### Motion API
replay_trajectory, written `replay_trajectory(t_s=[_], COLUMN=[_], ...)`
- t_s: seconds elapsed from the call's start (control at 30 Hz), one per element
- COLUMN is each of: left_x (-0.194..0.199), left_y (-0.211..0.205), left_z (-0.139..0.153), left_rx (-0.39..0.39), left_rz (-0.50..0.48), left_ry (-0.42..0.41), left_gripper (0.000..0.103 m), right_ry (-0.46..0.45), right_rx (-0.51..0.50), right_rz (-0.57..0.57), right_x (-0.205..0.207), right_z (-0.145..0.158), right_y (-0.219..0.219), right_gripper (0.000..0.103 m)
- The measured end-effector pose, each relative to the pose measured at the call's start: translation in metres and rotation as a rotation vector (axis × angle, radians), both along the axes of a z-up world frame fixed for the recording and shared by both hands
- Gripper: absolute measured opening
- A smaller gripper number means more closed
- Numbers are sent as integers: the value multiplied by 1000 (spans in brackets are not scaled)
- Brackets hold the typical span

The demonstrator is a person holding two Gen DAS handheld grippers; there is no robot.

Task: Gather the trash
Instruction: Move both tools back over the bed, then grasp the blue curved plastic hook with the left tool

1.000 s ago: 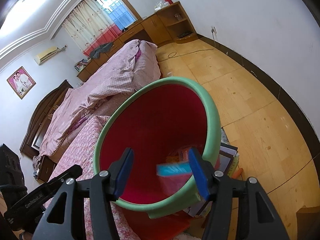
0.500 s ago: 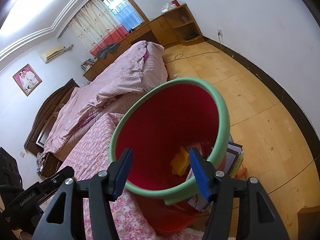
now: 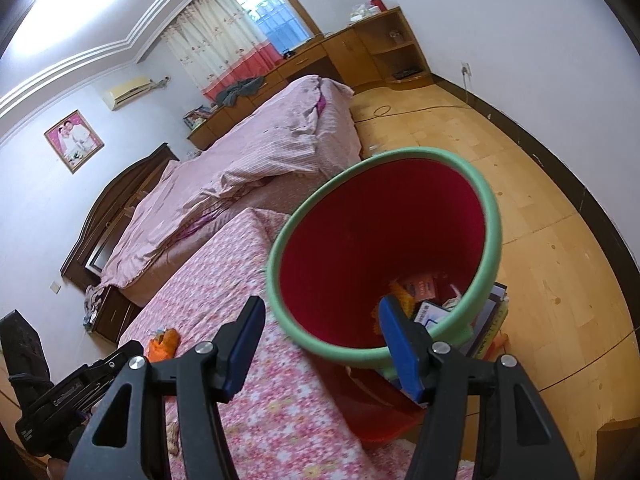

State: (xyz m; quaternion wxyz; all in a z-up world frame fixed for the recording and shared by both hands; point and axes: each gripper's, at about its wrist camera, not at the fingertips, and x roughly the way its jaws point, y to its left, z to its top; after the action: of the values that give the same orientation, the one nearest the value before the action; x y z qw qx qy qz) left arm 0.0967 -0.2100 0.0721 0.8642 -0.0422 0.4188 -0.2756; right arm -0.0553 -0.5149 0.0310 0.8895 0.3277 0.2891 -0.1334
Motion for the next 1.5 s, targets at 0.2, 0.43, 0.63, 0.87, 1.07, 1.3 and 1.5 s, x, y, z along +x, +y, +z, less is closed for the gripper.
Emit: replay_trajectory(t_s=[0.2,0.43,0.63,0.87,1.07,1.3,1.5], left_x=[7,19,35,55,72,87,94], left_y=[34,78,109,128,137,151,159], left_z=[-3,-13,-33,-58,-76,-86,-88], left_rx=[13,24,47,75,100,127,143], left_rz=[82,184,265,324,364,403,419], left_ry=[-16,-9,28,66,99,101,88], left_gripper=[47,47,47,47,47,47,47], right_ry=[4,19,37,65,88,110,122], right_rx=[-6,-19,-25,-27,-29,-27,-27], right_rz=[34,72,98,123,137,145,165], right_x=[6,16,24,37,45,53,61], right_z=[2,2,-2,-9,-15,-22,-26], right_y=[18,39,53,65,69,71,77], right_gripper=[64,64,65,65,65,65,65])
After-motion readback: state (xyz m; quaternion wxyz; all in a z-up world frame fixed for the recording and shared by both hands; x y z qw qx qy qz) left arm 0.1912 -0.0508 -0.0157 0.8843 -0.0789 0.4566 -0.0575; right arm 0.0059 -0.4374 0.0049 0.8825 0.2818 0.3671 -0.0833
